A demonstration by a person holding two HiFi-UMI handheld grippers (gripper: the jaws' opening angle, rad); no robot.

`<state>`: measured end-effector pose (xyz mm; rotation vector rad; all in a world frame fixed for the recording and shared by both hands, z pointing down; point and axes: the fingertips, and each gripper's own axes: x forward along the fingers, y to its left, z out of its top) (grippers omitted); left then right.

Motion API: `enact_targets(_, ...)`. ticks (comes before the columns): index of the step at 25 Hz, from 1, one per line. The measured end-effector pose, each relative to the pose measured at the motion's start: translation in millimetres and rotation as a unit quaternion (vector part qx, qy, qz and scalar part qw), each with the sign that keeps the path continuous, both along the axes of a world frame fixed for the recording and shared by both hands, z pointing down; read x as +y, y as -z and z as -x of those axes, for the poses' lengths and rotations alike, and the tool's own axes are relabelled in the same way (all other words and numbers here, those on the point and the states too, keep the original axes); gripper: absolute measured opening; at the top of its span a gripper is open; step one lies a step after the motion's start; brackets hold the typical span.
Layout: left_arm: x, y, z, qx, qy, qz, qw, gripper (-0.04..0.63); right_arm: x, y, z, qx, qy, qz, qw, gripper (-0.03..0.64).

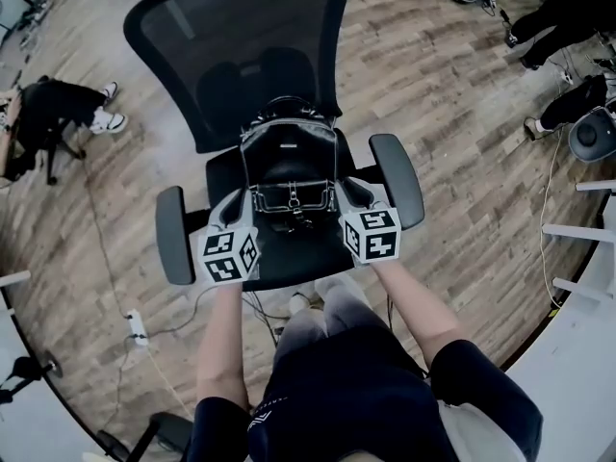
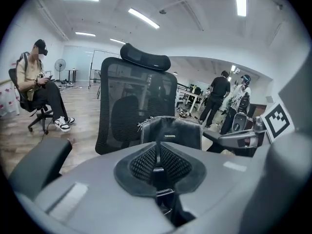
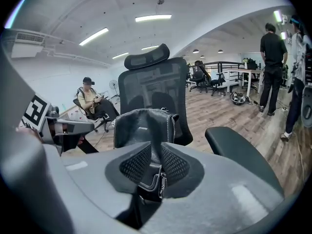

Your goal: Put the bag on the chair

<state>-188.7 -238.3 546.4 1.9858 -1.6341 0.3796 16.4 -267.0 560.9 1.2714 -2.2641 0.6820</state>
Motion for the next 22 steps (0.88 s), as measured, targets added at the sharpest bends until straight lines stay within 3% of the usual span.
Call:
enact_targets(4, 12, 13, 0, 0.007, -0.001, -0.005, 1.0000, 0.018, 9, 9, -2, -0.001, -0.009, -0.006, 1.000, 0.003)
enact_targets(22, 77, 38, -9, 0.013, -0.015, 0.011, 0.9997, 0.018, 56, 39, -8, -0.007, -0.013, 0.013, 1.000, 0.002)
